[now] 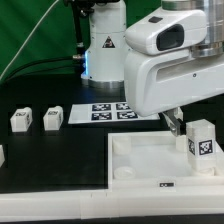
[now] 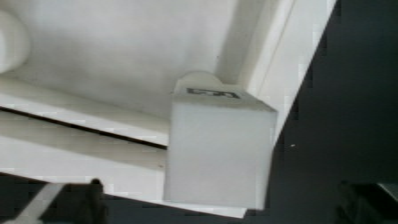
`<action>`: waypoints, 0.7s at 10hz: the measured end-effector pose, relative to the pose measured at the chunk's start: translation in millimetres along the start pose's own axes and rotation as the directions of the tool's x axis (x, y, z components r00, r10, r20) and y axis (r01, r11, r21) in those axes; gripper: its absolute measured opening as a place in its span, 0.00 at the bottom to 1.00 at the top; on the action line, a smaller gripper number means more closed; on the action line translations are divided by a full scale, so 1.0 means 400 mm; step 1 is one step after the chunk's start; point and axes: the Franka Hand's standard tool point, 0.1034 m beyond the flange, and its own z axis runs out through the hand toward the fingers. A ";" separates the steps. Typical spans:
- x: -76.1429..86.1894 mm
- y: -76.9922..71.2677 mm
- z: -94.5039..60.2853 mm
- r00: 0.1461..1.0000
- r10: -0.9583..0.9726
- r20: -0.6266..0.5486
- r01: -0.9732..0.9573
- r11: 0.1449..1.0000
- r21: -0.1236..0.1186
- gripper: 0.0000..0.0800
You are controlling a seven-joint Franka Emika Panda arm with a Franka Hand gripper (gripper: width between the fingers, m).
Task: Assemble one leg
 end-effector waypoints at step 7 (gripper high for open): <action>-0.013 0.014 0.031 1.000 0.011 0.012 -0.011 1.000 0.000 0.81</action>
Offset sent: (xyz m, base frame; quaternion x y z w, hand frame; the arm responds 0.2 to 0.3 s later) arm -0.0076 -0.0054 -0.0031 -0.0090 0.0010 0.0076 0.9999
